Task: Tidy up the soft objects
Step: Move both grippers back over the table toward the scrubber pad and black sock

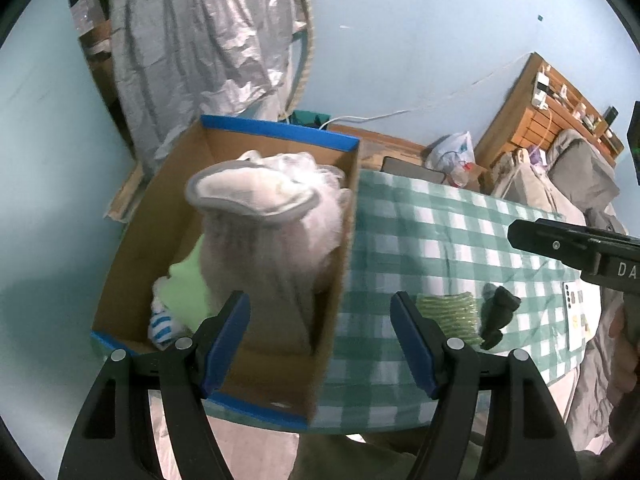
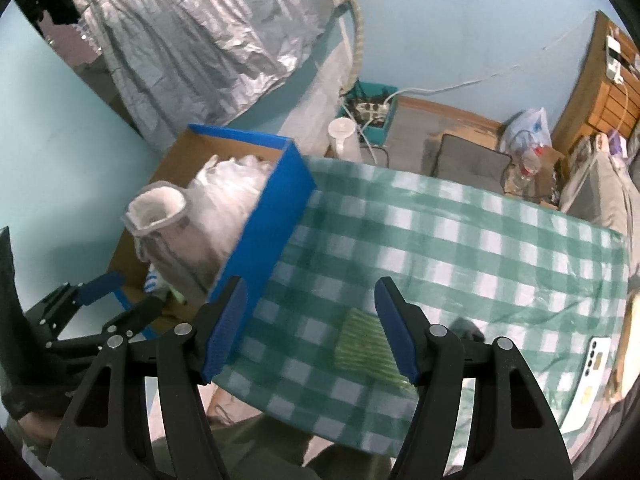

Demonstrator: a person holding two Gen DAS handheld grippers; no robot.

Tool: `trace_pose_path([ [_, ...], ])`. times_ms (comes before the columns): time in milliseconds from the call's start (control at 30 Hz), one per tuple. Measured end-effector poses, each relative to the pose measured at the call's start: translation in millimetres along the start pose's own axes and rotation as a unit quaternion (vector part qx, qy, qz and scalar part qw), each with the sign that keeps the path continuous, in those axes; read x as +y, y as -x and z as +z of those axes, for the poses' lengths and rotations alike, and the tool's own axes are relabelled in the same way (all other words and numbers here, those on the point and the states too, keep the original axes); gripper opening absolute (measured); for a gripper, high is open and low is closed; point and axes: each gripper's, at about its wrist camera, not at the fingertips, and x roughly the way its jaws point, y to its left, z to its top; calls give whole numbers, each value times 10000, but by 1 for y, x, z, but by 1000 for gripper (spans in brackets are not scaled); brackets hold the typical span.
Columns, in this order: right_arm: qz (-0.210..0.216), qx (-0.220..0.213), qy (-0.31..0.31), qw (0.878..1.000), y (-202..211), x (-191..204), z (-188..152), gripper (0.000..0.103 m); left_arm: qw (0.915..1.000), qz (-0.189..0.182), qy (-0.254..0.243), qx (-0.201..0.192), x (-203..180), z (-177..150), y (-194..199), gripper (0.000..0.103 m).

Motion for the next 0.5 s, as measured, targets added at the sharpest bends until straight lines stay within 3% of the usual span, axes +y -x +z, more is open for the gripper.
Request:
trace_pose_path([
  [500, -491, 133, -605, 9969, 12, -82, -33, 68, 9982, -248, -533, 151, -61, 2, -15, 77],
])
